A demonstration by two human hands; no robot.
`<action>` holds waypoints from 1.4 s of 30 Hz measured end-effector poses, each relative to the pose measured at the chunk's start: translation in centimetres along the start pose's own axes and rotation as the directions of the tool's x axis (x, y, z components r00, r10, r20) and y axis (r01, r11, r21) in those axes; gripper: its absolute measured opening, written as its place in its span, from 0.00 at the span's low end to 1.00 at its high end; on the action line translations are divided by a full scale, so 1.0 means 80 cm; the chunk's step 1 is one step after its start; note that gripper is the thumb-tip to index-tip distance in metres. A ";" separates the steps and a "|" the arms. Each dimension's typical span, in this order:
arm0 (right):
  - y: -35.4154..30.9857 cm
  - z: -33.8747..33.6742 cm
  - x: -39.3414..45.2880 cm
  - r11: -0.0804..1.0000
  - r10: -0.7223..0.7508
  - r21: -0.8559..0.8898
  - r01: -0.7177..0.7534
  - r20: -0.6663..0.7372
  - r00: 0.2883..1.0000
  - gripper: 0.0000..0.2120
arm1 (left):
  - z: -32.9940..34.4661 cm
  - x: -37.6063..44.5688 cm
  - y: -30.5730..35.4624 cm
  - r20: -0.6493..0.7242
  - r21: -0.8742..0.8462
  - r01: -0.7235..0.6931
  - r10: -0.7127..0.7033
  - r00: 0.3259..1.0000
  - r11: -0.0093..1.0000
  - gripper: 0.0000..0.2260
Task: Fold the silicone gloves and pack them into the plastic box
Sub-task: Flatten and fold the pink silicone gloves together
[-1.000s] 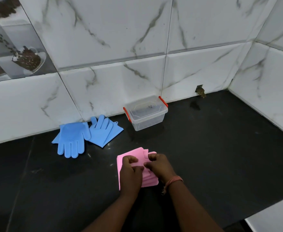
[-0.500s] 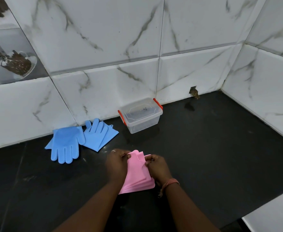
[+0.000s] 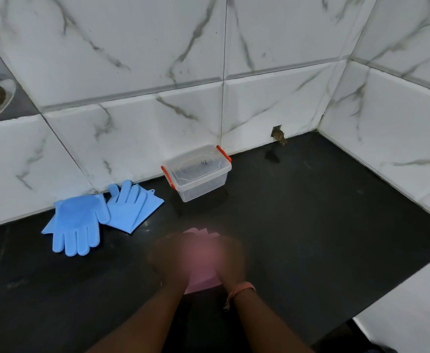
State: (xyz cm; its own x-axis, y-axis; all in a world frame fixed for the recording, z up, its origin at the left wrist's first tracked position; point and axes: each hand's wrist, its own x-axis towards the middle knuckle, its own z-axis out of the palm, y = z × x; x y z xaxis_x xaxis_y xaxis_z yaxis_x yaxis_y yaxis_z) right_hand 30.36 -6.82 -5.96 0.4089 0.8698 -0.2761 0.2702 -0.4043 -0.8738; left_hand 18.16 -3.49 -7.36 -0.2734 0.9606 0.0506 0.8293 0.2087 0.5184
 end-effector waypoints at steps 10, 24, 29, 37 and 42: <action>-0.005 -0.003 0.002 0.846 -0.179 -0.492 0.204 0.099 0.979 0.15 | 0.004 0.000 0.004 0.021 0.056 0.111 -0.113 0.993 0.992 0.24; -0.008 -0.011 0.002 0.773 -0.230 -0.610 0.173 -0.015 0.973 0.10 | -0.022 0.013 0.018 0.125 -0.262 0.371 -0.350 0.929 0.891 0.22; -0.009 -0.020 0.013 0.922 -0.131 -0.373 0.106 -0.043 0.990 0.14 | -0.051 0.030 -0.022 0.325 -0.409 0.666 -0.582 0.745 0.624 0.20; -0.007 -0.006 0.016 0.919 -0.049 -0.387 0.075 0.076 0.996 0.17 | -0.081 0.013 -0.040 0.638 -0.466 0.760 -0.423 0.643 0.454 0.10; -0.011 -0.004 -0.002 0.742 -0.129 -0.668 0.063 -0.049 0.990 0.22 | -0.098 0.002 -0.033 0.724 -0.468 0.732 -0.260 0.639 0.495 0.12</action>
State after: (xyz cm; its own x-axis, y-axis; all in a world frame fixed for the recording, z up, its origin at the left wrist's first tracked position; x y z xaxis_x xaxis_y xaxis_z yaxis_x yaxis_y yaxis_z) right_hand 30.36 -6.71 -5.03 0.4131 0.8997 -0.1411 0.8083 -0.4336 -0.3983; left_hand 12.08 -5.34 -2.04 -0.0370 0.6924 -0.7206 -0.0172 0.7205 0.6932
